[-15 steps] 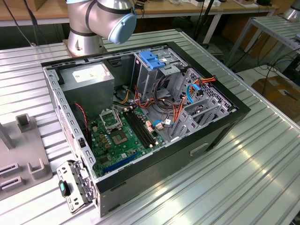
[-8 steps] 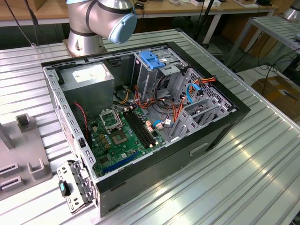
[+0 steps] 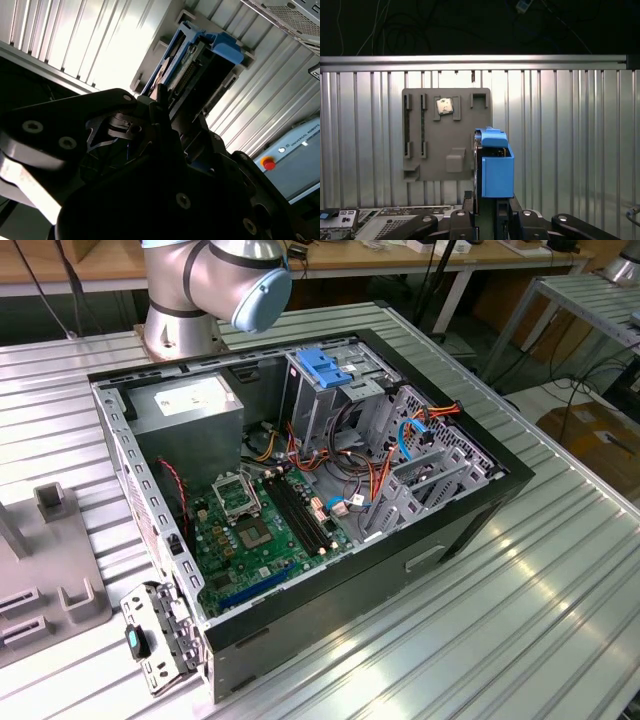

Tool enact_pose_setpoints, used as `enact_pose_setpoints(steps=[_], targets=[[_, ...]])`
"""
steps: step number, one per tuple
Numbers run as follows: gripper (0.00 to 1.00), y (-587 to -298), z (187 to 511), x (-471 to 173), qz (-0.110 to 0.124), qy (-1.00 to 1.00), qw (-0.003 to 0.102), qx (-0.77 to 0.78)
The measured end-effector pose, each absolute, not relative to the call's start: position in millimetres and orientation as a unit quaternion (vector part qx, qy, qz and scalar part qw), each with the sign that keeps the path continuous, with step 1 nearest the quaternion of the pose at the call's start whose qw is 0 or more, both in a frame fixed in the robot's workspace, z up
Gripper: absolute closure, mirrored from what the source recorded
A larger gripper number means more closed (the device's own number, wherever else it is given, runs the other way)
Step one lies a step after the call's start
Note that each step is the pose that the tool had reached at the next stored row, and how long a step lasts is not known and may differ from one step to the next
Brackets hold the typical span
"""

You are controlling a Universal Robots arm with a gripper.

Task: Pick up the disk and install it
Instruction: 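Pick up the disk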

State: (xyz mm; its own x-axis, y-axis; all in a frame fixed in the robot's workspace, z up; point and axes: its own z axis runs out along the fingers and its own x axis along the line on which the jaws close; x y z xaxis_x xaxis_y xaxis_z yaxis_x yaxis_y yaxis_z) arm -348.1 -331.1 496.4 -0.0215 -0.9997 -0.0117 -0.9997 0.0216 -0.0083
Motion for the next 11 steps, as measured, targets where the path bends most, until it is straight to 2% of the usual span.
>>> enact_pose_setpoints(steps=[11], targets=[[0.65,-331.1,496.4,-342.7,0.001,0.715,0.007,-0.699]])
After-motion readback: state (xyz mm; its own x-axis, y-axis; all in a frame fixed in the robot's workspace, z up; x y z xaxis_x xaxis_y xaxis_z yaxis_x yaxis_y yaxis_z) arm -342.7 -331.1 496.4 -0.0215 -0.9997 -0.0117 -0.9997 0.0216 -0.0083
